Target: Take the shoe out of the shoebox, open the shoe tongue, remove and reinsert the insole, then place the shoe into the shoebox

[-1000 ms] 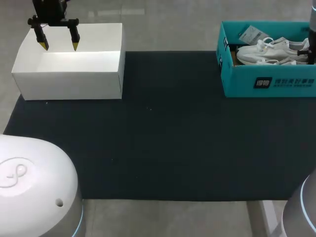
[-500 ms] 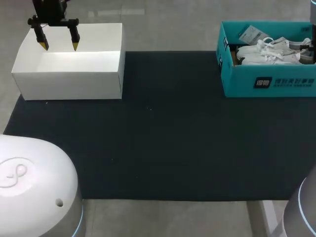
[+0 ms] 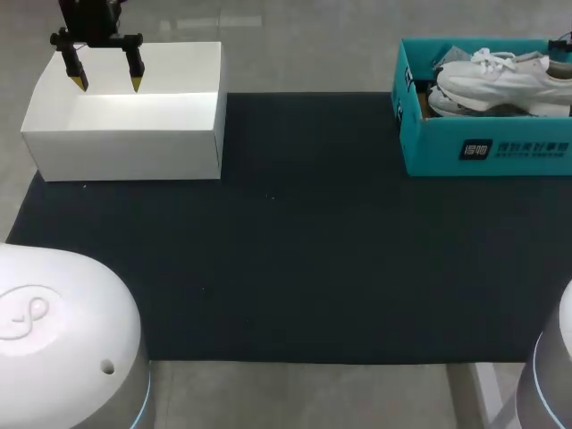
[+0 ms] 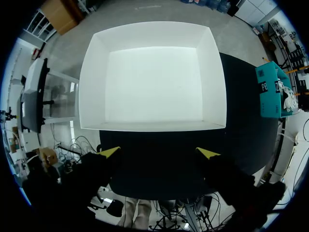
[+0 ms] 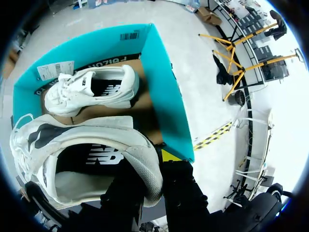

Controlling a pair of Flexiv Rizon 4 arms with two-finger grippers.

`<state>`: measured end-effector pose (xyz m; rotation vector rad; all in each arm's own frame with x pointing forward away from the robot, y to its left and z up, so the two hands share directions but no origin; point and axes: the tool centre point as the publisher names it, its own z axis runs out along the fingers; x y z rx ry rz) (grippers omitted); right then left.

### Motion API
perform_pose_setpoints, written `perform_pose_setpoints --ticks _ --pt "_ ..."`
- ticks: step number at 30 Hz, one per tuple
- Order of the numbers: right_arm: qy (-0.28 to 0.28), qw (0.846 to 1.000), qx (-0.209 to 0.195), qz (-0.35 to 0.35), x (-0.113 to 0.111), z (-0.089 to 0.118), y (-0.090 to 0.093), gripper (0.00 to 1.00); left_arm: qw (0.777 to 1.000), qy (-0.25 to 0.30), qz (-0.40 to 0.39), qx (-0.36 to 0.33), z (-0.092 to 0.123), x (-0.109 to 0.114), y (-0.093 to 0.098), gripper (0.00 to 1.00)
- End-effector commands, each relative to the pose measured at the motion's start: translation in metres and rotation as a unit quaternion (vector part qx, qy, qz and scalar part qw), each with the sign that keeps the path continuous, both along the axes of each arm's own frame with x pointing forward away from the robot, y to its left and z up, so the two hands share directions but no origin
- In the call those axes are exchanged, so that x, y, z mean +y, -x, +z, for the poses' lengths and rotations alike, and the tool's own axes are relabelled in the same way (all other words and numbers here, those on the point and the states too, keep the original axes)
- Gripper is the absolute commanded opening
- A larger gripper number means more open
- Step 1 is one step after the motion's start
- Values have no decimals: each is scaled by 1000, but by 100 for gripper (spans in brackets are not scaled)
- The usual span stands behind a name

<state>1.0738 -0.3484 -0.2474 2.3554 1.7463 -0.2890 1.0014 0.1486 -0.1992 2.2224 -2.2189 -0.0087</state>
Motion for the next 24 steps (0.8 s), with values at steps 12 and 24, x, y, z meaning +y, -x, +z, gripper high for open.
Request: perform_pose_setpoints --ticks 12,24 --pt "20 998 -57 35 36 94 28 0 1000 1 0 -1 -1 1 1 100" --pt "20 998 -57 35 36 94 28 0 1000 1 0 -1 -1 1 1 100"
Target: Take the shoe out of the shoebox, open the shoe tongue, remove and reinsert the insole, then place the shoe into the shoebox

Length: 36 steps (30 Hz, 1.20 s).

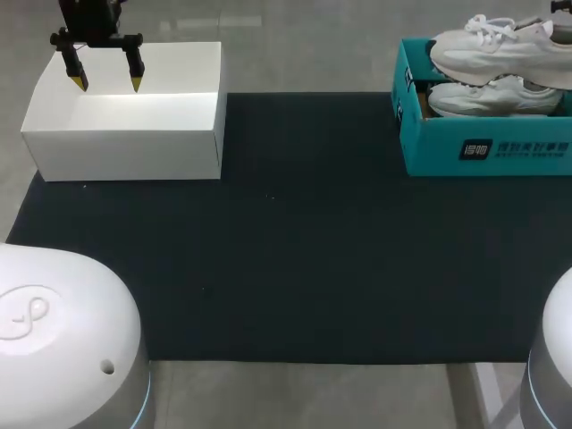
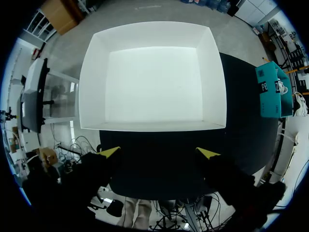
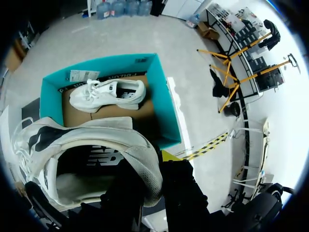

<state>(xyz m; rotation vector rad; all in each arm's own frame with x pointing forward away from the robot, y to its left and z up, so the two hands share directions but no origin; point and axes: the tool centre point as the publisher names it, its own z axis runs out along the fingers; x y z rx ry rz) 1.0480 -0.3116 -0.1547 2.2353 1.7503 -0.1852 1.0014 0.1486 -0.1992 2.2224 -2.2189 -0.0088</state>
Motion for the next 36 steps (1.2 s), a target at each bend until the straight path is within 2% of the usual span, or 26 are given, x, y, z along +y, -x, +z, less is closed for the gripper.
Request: perform_pose_setpoints --ticks 1,9,12,22,36 --pt "0 1000 -4 1 0 1 2 0 1000 1 0 -1 -1 1 1 100" --pt "0 1000 -4 1 0 1 2 0 1000 1 0 -1 -1 1 1 100" --pt "-6 1000 -11 -13 12 0 20 0 1000 1 0 -1 -1 1 1 100" --pt "7 999 -4 -32 69 -9 69 0 1000 1 0 -1 -1 1 1 100" --pt "32 999 5 -28 185 -23 136 0 1000 1 0 -1 -1 1 1 100"
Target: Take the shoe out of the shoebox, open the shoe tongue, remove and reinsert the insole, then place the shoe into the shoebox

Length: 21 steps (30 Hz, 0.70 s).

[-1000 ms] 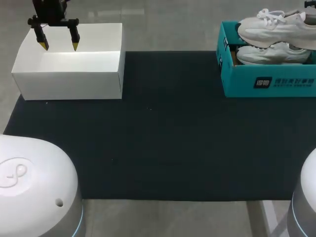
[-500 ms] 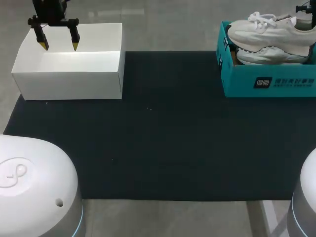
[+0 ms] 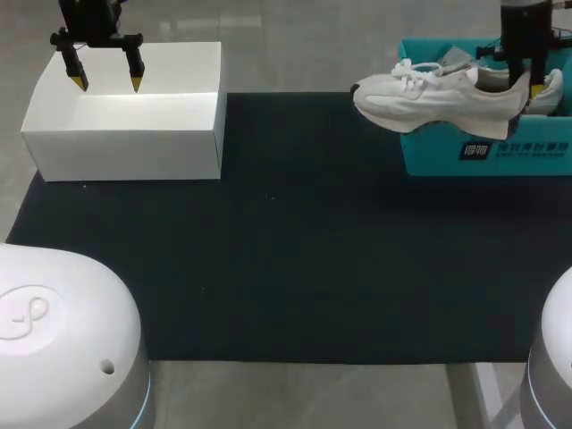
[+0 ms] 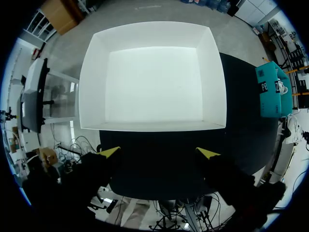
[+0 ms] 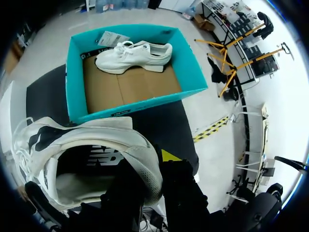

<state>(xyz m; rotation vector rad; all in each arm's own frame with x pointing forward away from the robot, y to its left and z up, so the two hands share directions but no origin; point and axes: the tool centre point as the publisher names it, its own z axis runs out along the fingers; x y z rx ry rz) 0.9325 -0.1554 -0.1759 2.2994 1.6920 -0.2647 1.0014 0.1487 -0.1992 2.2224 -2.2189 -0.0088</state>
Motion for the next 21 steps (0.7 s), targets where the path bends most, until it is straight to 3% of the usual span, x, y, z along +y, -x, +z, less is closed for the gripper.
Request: perform_pose_setpoints --ticks 1,11,16,21 --pt "25 1000 -17 6 37 -2 25 0 1000 1 0 -1 -1 1 1 100" --pt "21 1000 -12 14 112 -8 74 0 1000 1 0 -1 -1 1 1 100" --pt "14 1000 1 1 140 -20 94 0 1000 1 0 -1 -1 1 1 100" --pt "1 1000 15 -14 153 -32 109 0 1000 1 0 -1 -1 1 1 100"
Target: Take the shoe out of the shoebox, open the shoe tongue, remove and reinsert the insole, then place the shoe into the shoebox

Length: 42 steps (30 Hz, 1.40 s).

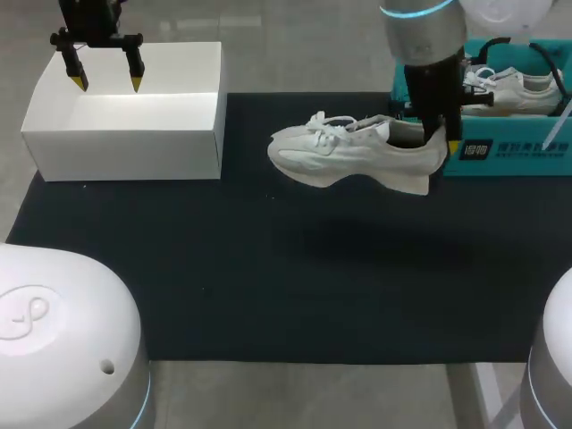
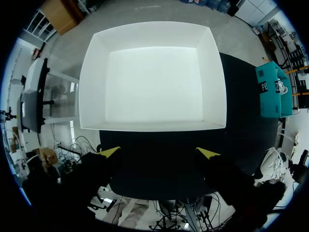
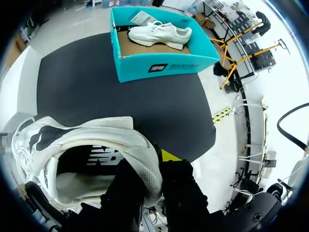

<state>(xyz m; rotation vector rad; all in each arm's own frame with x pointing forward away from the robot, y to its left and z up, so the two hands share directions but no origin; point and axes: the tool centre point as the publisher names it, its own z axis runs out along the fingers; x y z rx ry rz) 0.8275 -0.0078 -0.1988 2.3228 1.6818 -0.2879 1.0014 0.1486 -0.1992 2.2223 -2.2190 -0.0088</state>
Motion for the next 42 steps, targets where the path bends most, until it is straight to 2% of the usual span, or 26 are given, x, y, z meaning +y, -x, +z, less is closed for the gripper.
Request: perform_pose_setpoints --ticks 1,8,11,12,17,25,29,42 --pt "0 1000 7 -7 6 -10 6 0 1000 1 0 -1 -1 1 1 100" --pt "8 1000 -1 -10 13 -13 16 0 1000 1 0 -1 -1 1 1 100" --pt "20 1000 -3 -3 16 -20 19 0 1000 1 0 -1 -1 1 1 100" --pt "42 999 4 4 18 -24 21 0 1000 1 0 -1 -1 1 1 100" --pt "54 998 -11 31 28 -36 32 0 1000 1 0 -1 -1 1 1 100" --pt "46 999 1 21 36 -64 48 0 1000 1 0 -1 -1 1 1 100" --pt "43 999 8 23 41 -84 52 0 1000 1 0 -1 -1 1 1 100" --pt "50 998 29 38 36 -142 51 0 1000 1 0 -1 -1 1 1 100"
